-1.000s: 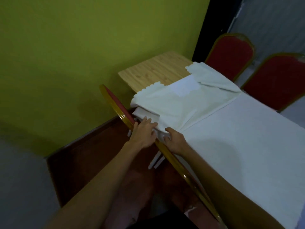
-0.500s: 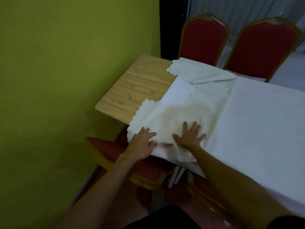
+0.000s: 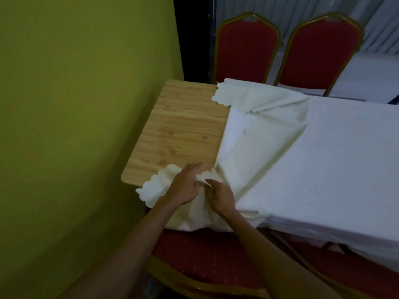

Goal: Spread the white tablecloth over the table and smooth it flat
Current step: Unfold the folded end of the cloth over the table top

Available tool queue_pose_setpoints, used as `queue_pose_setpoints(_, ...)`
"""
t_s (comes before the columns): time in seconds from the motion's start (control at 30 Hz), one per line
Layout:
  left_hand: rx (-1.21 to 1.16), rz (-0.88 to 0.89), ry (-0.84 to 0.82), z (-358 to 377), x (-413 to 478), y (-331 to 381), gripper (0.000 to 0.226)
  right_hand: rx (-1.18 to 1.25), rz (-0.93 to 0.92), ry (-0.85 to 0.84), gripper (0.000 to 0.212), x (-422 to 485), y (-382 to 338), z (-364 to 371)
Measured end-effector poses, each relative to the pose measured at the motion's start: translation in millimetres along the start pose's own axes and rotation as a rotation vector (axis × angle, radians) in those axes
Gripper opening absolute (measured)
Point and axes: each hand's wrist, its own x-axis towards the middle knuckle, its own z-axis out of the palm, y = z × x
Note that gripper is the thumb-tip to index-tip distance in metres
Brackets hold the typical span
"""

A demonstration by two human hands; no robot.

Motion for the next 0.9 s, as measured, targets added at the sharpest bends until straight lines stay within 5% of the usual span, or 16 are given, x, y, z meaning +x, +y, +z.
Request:
queue_pose_setpoints(0.13,0.172,0.058,-0.158,-13.8,4.5,-48.9,0.059,0.005,0.031,0.011,0.026,4.4,-40.0,22.8)
queue_pose_setpoints(0.3,0.109,0.094,0.006,-57.2,10.7,-113.9,0.011,0.043,0.063,0.074,0.017,8.3,-85.3,40.1)
queue_pose_setpoints(0.47,0.074,-0.199,0.182,-110.6,-5.7,-212.2,0.016,-0.203,-0.105,0.541,0.028,-3.1,-83.8,40.3)
queue_pose_setpoints(0.53,0.154,-0.337,0.091,-124.9,-24.5,-249.4,0.027,-0.264,0.163,0.435,0.052,-8.9,-71.2,38.3)
queue_pose_setpoints(0.63,0.342,-0.459,-0.08,-127.7,-44.8,-263.4,0.047,-0.254,0.508,0.0,0.085,-7.4,-65.5,54.4)
queue_pose_setpoints(0.7,0.347,-0.396,-0.016,-122.0,-44.1,-246.7,0.049,-0.322,0.46,-0.141,0.084,0.0,-79.7,81.1)
queue_pose_setpoints(0.9,0.172,0.087,0.121,-100.3,-7.1,-181.7,0.047,-0.288,0.283,-0.165,0.057,2.3,-141.5,146.9)
